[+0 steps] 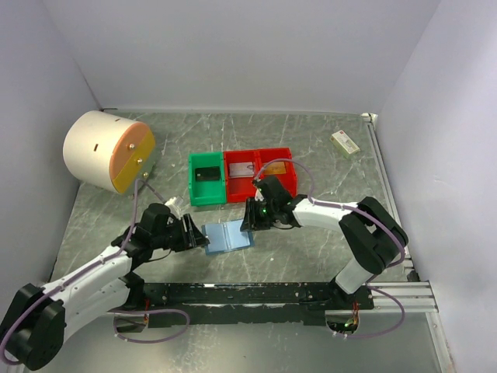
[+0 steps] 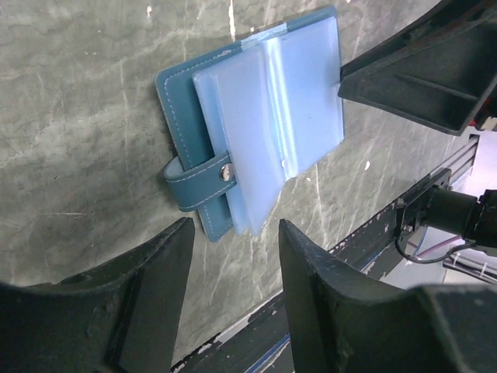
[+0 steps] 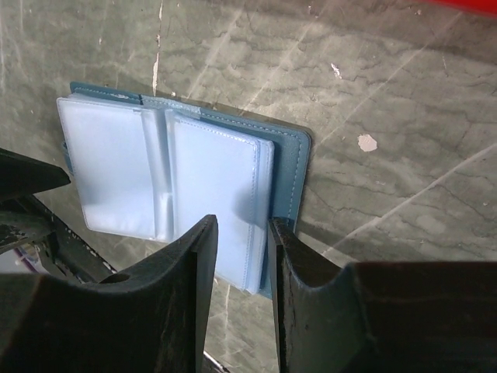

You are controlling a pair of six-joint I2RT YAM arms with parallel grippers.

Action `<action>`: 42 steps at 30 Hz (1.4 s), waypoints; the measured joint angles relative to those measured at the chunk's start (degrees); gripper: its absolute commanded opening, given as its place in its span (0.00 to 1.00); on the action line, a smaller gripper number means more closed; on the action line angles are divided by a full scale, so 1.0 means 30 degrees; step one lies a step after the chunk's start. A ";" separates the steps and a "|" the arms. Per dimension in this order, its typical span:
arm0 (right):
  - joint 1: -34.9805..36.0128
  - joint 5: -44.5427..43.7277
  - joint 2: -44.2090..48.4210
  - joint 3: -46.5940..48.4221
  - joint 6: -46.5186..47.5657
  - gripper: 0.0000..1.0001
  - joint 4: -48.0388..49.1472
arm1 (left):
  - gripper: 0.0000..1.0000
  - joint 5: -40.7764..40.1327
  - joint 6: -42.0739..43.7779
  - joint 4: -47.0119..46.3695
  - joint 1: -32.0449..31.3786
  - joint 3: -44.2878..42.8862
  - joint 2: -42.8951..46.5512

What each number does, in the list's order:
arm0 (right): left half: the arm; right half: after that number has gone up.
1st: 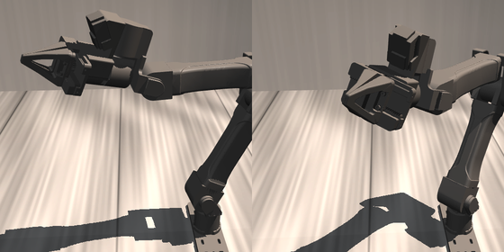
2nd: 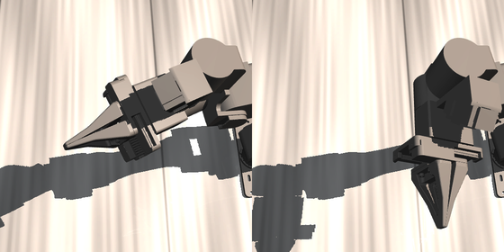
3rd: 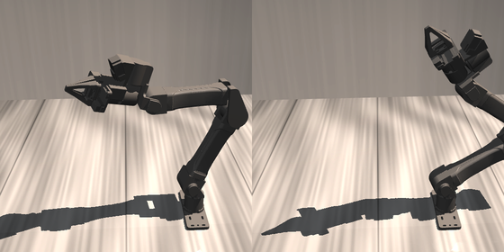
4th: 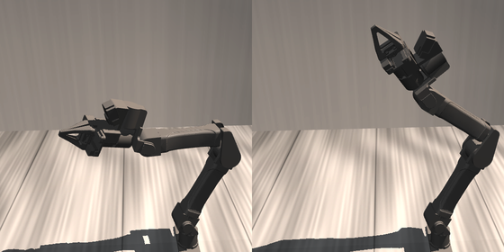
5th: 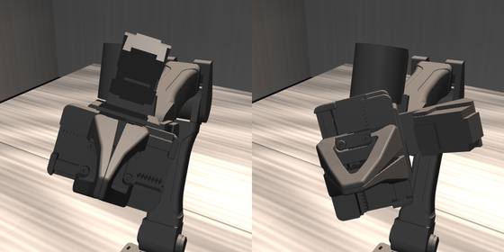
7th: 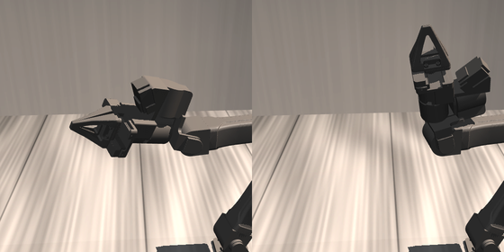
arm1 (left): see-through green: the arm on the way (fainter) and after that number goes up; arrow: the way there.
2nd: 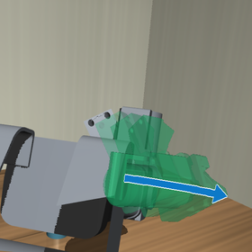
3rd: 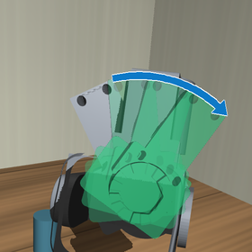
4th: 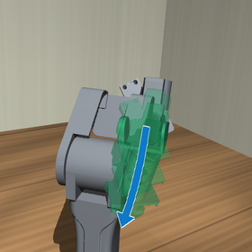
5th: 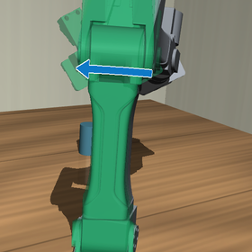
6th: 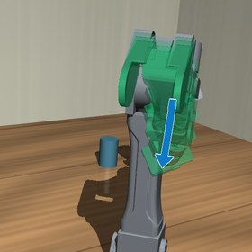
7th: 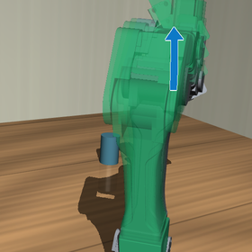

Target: Take the credit cards out of the card holder

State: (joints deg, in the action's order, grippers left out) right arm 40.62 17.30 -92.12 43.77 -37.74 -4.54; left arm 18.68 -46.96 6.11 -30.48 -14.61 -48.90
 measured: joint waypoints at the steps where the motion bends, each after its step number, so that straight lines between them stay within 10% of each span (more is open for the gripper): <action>1: 0.0000 -0.0007 -0.0007 0.0000 0.0000 0.32 -0.0015 | 0.56 -0.0022 0.0015 -0.0022 -0.0022 0.0000 -0.0168; 13: 0.0000 0.1785 -0.0685 -0.0321 -0.0903 0.15 0.1676 | 0.30 -0.0219 0.0022 -0.1486 -0.1239 -0.0007 -0.2681; 24: 0.0000 0.5158 -0.1603 -0.0197 -0.2630 0.00 0.4707 | 0.25 -0.0838 0.0036 -0.1800 -0.1698 -0.0182 -0.3293; 32: 0.0007 0.5756 -0.1639 0.0219 -0.2783 0.00 0.5013 | 0.21 -0.1122 0.0036 -0.1807 -0.1749 -0.0321 -0.3315; 42: 0.0306 0.3388 -0.1647 0.2047 -0.0933 0.29 0.1588 | 0.15 -0.1173 0.0036 -0.1807 -0.1756 -0.0321 -0.3344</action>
State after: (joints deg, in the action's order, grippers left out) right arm 41.54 27.46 -97.06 49.91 -40.53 0.23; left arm 15.16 -46.85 0.69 -35.75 -15.57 -58.94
